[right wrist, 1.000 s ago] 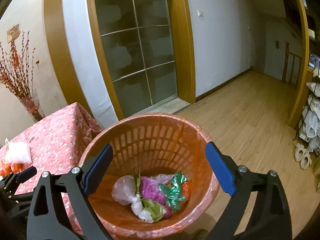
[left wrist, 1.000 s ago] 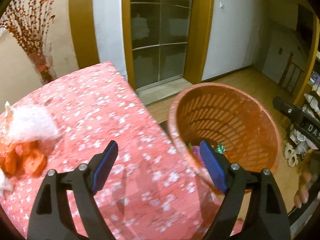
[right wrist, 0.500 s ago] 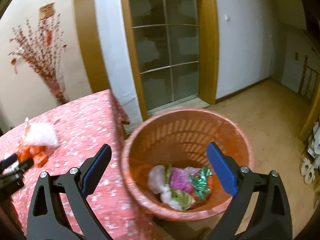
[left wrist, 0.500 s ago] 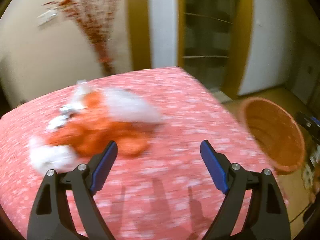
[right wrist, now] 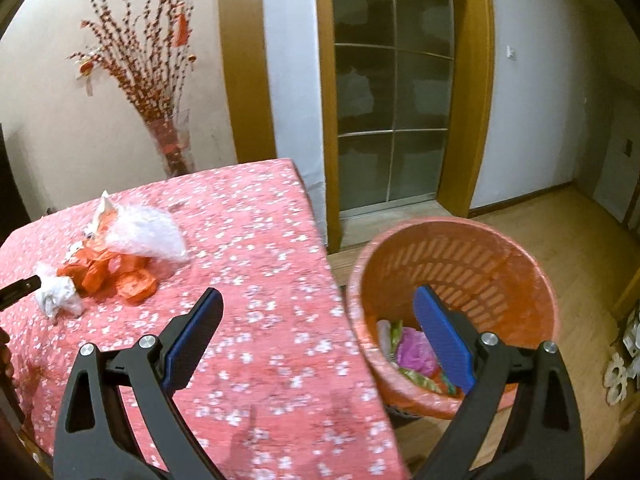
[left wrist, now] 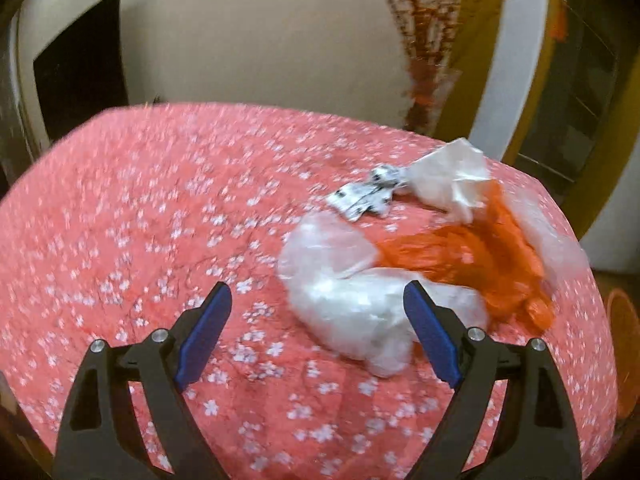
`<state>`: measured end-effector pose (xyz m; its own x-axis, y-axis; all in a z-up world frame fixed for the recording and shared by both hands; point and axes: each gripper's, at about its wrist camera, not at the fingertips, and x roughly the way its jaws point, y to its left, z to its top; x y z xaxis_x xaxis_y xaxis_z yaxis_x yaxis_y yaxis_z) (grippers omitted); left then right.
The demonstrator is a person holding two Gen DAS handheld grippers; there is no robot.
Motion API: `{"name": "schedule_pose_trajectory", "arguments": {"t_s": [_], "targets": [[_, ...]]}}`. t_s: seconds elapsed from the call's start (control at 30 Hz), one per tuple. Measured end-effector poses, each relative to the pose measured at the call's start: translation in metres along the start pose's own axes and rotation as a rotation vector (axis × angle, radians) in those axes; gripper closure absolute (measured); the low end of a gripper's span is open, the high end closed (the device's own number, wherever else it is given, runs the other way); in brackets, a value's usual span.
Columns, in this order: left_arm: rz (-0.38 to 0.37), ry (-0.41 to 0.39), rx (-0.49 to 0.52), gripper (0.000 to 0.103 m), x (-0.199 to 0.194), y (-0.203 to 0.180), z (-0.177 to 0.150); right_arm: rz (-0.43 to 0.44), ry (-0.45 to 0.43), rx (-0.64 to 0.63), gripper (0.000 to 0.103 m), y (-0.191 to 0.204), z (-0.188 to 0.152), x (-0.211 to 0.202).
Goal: Collect trash
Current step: 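Move both open tools back toward the remaining bags on the table, then grasp the clear plastic bag with the left tool while the right tool grasps the bubble-wrap bag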
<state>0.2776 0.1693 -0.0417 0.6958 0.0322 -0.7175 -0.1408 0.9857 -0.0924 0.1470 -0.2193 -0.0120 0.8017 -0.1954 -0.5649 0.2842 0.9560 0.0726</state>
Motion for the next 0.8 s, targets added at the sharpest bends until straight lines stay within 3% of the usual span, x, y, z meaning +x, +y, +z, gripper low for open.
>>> {"name": "schedule_pose_trajectory", "arguments": {"t_s": [0.1,0.2,0.43,0.8], "targets": [[-0.033,0.037,-0.013,0.018,0.013,0.003,-0.002,0.006,0.004,-0.021,0.008,0.013,-0.001,0.001],[-0.073,0.063,-0.010,0.026,0.019,-0.004,-0.006,0.011,0.011,-0.041,0.008,0.025,-0.002,0.002],[-0.136,0.089,-0.015,0.059,0.027,-0.018,-0.010,0.026,0.024,-0.092,0.008,0.047,-0.005,0.005],[-0.078,-0.011,0.023,0.063,-0.007,0.005,-0.009,0.074,0.002,-0.147,0.008,0.084,0.009,0.015]]}}
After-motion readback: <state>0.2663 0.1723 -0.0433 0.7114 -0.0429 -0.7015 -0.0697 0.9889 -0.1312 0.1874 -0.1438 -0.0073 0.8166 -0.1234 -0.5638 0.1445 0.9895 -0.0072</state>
